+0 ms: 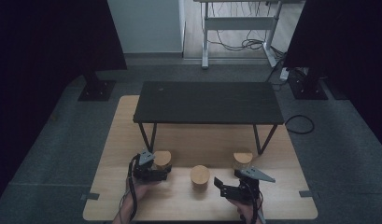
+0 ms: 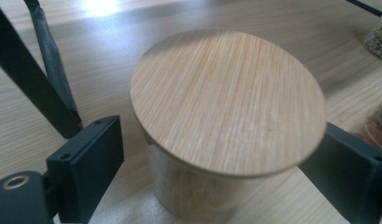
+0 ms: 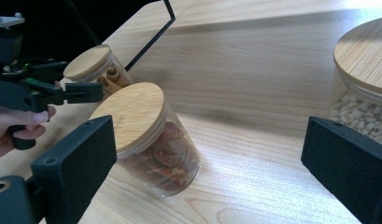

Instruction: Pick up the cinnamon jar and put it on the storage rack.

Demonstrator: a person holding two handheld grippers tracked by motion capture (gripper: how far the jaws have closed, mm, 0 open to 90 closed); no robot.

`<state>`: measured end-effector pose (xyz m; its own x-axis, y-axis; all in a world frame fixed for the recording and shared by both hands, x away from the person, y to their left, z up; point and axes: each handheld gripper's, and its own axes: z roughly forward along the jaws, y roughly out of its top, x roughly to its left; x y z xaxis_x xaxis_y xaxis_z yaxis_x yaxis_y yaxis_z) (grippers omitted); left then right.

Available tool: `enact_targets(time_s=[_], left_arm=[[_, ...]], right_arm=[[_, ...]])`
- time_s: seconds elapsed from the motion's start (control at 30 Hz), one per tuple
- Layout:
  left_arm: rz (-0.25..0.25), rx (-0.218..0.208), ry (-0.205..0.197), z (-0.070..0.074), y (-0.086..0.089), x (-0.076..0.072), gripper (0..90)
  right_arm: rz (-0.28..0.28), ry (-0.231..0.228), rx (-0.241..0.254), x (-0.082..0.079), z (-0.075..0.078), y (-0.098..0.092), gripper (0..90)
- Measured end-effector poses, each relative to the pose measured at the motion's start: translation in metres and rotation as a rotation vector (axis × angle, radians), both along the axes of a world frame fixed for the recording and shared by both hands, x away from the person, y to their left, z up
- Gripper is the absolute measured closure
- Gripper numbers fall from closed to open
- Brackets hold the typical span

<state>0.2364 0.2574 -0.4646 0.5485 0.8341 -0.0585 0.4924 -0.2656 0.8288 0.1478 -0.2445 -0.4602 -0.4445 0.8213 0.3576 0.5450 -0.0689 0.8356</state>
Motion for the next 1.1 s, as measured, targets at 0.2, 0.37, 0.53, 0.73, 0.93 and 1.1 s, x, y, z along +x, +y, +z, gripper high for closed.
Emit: enact_targets(time_s=[0.2, 0.37, 0.53, 0.73, 0.93, 1.1], left_arm=[[0.006, -0.003, 0.004, -0.002, -0.003, 0.005, 10.2], [0.004, -0.011, 0.007, -0.004, -0.004, 0.007, 21.2], [0.013, 0.012, 0.001, -0.002, -0.008, 0.005, 23.7], [0.015, 0.027, -0.022, -0.004, -0.010, 0.001, 24.6], [0.023, 0.028, -0.044, -0.006, -0.012, -0.002, 25.4], [0.022, 0.021, -0.046, -0.005, -0.009, -0.003, 25.5]], right_arm=[[0.009, -0.001, 0.004, -0.001, 0.001, -0.001, 2.9], [0.009, -0.001, 0.006, -0.001, 0.001, -0.001, 2.9], [0.007, -0.005, 0.005, -0.002, 0.001, -0.001, 2.9], [0.006, -0.001, 0.008, -0.002, 0.001, -0.002, 2.9], [0.012, 0.010, 0.025, 0.000, 0.000, -0.004, 3.0], [0.027, 0.016, 0.045, 0.001, -0.001, -0.006, 3.2]])
